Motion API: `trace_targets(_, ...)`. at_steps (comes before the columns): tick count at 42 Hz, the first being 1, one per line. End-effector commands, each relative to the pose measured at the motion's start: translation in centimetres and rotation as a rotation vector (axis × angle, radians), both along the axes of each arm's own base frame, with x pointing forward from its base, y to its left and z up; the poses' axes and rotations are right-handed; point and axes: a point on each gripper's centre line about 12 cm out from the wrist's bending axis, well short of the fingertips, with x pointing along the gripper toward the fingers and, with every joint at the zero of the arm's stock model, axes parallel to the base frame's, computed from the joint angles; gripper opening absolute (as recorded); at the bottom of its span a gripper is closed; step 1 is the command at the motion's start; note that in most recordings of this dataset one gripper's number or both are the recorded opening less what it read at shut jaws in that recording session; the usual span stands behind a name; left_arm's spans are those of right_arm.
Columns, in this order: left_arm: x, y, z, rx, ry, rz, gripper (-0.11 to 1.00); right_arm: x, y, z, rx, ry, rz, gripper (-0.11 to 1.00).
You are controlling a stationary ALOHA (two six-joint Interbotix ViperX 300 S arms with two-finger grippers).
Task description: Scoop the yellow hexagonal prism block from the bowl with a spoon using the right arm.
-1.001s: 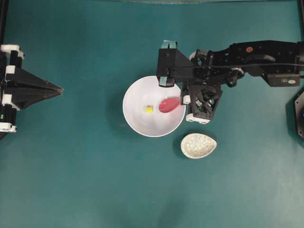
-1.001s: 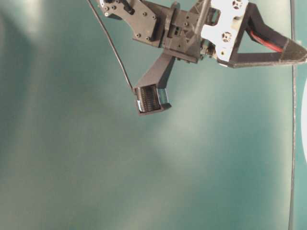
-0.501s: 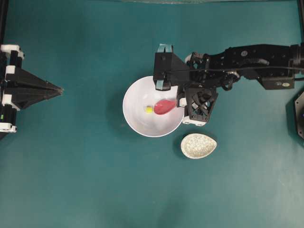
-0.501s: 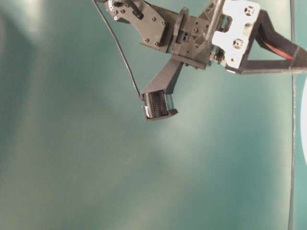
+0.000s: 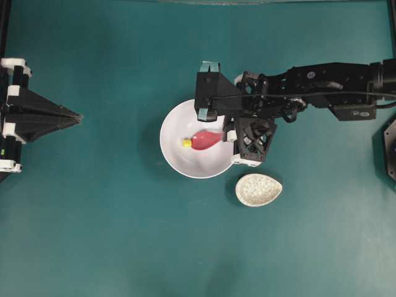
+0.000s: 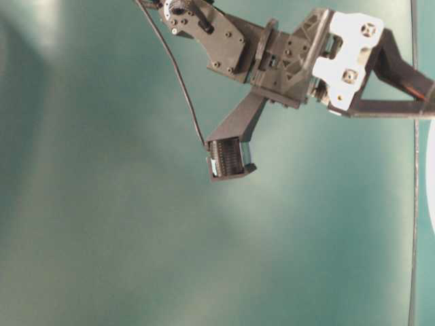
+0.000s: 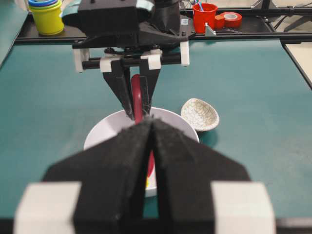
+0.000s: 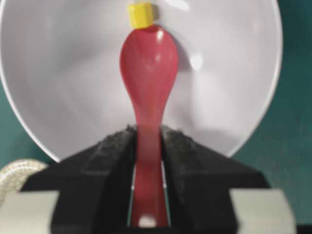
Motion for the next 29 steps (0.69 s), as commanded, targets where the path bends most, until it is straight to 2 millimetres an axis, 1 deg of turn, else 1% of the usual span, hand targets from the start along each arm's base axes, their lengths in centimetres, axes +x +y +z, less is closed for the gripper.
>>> trace_targets(1,0.2,0.0,0.3,0.003,-0.006,-0.001,0.0,0.8,0.2,1.5,-0.003,-0.055,0.004,0.23)
trace_targets(6,0.2,0.0,0.4,0.001,-0.009,0.0,0.0,1.2,0.5,1.6,-0.005,-0.067,0.009,0.23)
trace_targets(18,0.2,0.0,0.4,0.001,-0.009,0.0,0.0,1.9,0.3,1.9,-0.013,-0.106,0.003,0.23)
trace_targets(29,0.2,0.0,0.4,0.001,-0.008,0.0,0.0,2.1,0.3,2.1,-0.016,-0.131,-0.002,0.23)
